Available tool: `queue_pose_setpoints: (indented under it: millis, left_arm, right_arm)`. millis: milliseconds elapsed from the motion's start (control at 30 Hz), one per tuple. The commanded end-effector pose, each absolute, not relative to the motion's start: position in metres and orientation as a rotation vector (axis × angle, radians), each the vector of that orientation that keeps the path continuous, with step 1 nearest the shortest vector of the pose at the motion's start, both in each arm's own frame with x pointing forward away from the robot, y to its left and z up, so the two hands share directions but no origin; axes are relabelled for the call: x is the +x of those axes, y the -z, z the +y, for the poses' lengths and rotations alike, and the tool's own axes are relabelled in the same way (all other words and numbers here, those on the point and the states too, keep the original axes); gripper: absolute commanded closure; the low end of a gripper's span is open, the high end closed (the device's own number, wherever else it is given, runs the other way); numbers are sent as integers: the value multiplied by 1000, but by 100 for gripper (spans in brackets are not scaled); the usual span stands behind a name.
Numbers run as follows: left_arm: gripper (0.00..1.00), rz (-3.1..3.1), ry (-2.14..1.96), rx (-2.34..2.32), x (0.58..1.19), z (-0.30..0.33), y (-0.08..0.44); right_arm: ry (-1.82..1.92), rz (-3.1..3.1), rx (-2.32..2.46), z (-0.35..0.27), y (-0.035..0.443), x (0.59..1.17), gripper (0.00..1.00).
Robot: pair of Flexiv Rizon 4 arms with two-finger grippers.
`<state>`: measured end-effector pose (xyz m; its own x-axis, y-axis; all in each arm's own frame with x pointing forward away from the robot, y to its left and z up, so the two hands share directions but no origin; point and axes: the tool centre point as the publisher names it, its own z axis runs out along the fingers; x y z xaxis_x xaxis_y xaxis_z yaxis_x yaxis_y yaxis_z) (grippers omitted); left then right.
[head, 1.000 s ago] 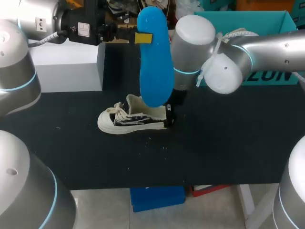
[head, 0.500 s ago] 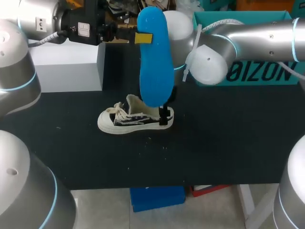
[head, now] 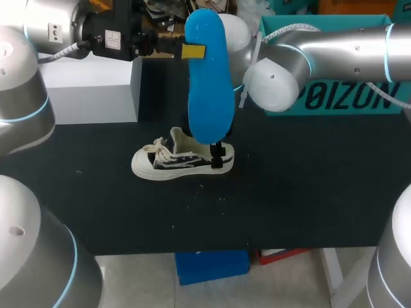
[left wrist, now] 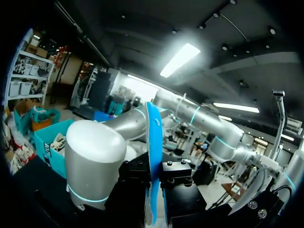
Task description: Take the shoe out of the shoebox, open the shoe tongue, remove and reinsert the insole, then place the shoe into the shoebox
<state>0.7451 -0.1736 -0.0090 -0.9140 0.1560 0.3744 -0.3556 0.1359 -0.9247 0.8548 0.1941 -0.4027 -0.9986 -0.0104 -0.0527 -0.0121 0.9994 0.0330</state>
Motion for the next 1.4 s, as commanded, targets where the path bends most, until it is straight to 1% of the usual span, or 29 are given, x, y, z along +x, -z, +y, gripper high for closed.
queue_pose_setpoints:
  millis: [33,567,967,1400]
  left_arm:
    - [100,-2041,-1834,195,745,-175,10]
    - [100,-2041,-1834,195,745,-175,10]
    - [100,-2041,-1834,195,745,-175,10]
    - [100,-2041,-1834,195,745,-175,10]
  right_arm:
    - [-134,3091,-49,190,406,855,0]
    - [-717,2989,-92,184,404,854,0]
    - [-970,2942,-113,182,411,858,0]
    - [-1125,2914,-117,181,419,861,0]
